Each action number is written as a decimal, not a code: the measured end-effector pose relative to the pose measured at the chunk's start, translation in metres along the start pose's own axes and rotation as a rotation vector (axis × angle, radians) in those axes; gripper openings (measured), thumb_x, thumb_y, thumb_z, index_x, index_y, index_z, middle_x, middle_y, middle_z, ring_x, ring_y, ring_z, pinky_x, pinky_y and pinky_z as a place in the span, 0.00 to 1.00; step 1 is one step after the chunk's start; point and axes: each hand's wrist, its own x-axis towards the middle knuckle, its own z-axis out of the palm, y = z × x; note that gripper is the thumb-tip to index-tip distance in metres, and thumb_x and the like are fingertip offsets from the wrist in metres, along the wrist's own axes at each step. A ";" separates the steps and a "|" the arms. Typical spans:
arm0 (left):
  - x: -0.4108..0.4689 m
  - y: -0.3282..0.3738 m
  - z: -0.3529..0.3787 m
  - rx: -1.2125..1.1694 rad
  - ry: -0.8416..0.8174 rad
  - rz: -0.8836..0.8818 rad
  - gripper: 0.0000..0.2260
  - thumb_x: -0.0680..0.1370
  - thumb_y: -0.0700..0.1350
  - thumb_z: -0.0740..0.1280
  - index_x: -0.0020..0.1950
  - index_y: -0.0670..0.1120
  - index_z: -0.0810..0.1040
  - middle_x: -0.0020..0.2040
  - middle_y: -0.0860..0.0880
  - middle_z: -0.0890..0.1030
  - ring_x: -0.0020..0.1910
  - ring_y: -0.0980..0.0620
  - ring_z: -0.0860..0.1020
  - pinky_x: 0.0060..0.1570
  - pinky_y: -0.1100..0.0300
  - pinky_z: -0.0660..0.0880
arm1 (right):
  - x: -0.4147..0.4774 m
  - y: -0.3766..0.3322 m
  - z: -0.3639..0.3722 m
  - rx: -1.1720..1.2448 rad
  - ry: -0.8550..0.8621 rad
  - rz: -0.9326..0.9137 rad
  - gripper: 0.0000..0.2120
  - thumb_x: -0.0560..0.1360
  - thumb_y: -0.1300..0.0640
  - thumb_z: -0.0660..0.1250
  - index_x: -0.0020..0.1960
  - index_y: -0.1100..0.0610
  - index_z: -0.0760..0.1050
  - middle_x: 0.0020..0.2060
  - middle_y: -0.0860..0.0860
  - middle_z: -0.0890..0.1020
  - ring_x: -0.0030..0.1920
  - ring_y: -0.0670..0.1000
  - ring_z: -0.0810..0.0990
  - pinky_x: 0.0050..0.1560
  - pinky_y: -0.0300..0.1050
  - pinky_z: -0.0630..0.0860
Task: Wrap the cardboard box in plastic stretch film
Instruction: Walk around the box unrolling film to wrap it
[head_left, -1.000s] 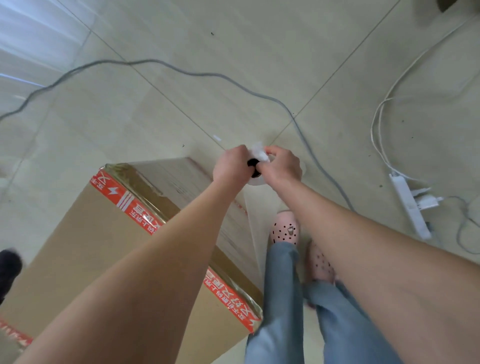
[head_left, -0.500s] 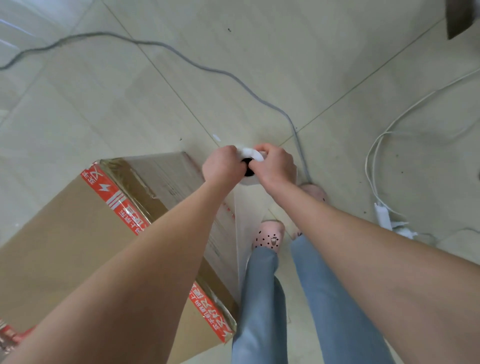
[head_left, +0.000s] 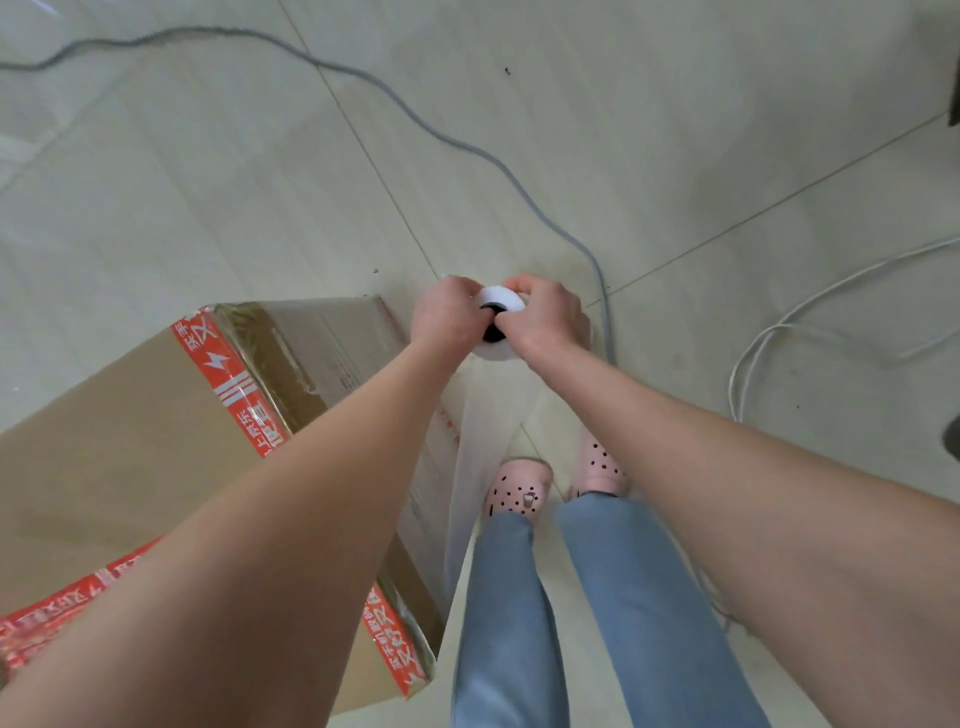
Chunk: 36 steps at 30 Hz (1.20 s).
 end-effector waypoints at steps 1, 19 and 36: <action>0.002 0.002 -0.001 0.054 -0.002 0.026 0.04 0.71 0.40 0.64 0.41 0.46 0.78 0.35 0.48 0.76 0.39 0.44 0.75 0.33 0.60 0.71 | 0.001 -0.001 -0.001 -0.013 0.004 -0.001 0.14 0.67 0.57 0.66 0.51 0.44 0.78 0.44 0.48 0.81 0.43 0.53 0.76 0.40 0.41 0.68; 0.012 -0.050 -0.043 -0.026 0.255 -0.170 0.08 0.73 0.46 0.65 0.44 0.41 0.75 0.41 0.43 0.78 0.44 0.40 0.78 0.37 0.56 0.68 | 0.010 -0.056 0.039 0.137 -0.161 -0.053 0.16 0.70 0.60 0.66 0.58 0.51 0.74 0.53 0.51 0.79 0.44 0.52 0.74 0.42 0.40 0.68; 0.029 -0.054 -0.073 -0.048 0.153 -0.110 0.10 0.73 0.40 0.62 0.33 0.43 0.65 0.32 0.46 0.73 0.36 0.42 0.71 0.28 0.58 0.61 | 0.018 -0.097 0.063 -0.019 -0.100 -0.057 0.19 0.70 0.60 0.62 0.59 0.45 0.75 0.51 0.48 0.80 0.48 0.54 0.78 0.43 0.40 0.70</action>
